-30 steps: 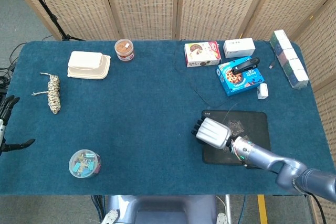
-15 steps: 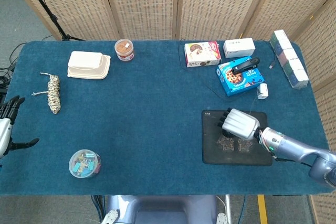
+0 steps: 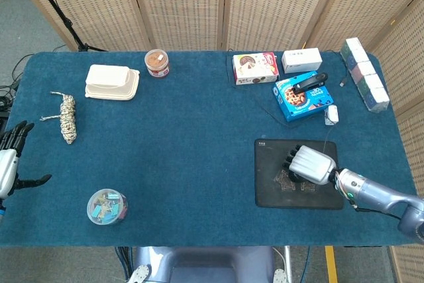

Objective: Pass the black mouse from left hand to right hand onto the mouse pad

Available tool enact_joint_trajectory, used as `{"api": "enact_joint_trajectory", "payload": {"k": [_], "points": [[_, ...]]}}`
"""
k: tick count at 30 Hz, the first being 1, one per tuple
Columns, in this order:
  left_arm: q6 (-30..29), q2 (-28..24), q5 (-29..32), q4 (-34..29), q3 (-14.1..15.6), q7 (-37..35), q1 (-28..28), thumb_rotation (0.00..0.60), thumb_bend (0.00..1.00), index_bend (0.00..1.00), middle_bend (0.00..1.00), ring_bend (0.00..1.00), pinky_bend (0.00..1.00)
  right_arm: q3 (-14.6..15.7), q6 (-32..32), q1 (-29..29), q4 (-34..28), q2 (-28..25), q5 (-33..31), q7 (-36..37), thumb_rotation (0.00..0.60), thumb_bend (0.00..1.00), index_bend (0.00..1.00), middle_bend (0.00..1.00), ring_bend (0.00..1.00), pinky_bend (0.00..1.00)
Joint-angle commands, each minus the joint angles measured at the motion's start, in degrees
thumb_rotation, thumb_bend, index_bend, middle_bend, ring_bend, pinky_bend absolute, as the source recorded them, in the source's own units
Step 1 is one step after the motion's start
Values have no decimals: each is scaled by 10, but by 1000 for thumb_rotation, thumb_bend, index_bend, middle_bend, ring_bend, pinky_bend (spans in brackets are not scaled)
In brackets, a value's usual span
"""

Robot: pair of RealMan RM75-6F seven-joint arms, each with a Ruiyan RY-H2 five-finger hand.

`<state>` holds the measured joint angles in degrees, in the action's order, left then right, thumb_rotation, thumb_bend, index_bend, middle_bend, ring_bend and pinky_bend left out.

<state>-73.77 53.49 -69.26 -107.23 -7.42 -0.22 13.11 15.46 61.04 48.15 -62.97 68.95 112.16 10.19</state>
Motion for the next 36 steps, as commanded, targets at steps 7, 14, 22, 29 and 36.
{"api": "enact_joint_trajectory", "payload": {"k": [7,14,22,29,36], "points": [[-3,0,-3,-5,0,4,-2,600,38,0,0,0,0,4,10,-13,40,30,3,10,600,800,516,516,397,426],[3,1,4,-6,-1,9,1,600,37,0,0,0,0,7,14,-20,60,39,3,13,600,789,469,481,366,426],[1,2,1,-10,0,12,1,600,38,0,0,0,0,6,21,-25,76,48,0,17,600,787,427,442,344,426],[0,1,2,-9,-1,10,0,600,38,0,0,0,0,4,32,-29,91,57,2,10,600,714,264,284,251,412],[1,-1,0,-9,0,5,-1,600,38,0,0,0,0,3,34,-29,83,54,2,4,600,667,195,180,195,400]]}}
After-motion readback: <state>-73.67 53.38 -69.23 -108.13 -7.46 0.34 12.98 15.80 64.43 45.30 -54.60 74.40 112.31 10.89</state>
